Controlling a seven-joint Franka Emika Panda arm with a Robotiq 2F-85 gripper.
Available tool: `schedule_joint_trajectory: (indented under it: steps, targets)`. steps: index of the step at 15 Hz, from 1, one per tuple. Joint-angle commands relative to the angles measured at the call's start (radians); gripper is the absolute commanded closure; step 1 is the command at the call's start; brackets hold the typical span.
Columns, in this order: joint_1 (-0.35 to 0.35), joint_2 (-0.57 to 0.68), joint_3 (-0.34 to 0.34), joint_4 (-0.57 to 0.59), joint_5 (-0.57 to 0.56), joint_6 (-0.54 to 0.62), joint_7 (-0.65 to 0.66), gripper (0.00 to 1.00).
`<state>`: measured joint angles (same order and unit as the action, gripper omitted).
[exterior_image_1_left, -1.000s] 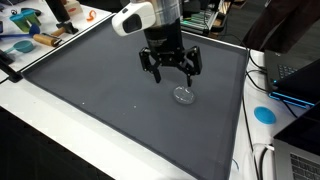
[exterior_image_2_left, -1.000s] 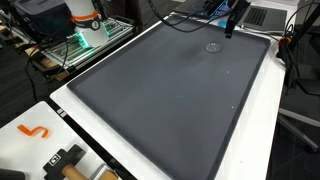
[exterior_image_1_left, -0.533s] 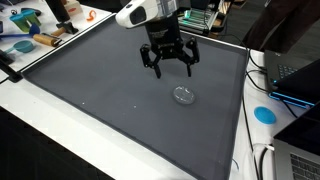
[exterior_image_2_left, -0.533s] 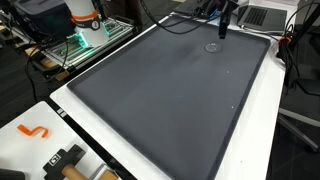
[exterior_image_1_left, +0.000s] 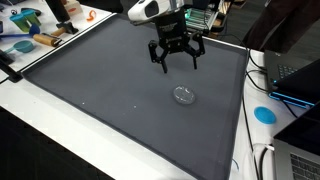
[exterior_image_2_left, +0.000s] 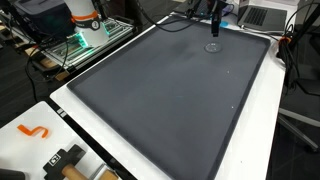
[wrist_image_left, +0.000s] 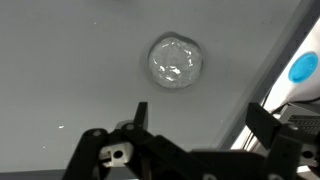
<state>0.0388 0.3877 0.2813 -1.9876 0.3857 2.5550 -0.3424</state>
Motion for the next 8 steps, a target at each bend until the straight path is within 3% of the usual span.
schedule_joint_trajectory:
  steps: [1,8]
  targets:
    - [-0.017,-0.071,0.024,-0.088,0.04,0.02,-0.03,0.0]
    - [0.001,-0.126,0.028,-0.117,0.05,0.001,-0.018,0.0]
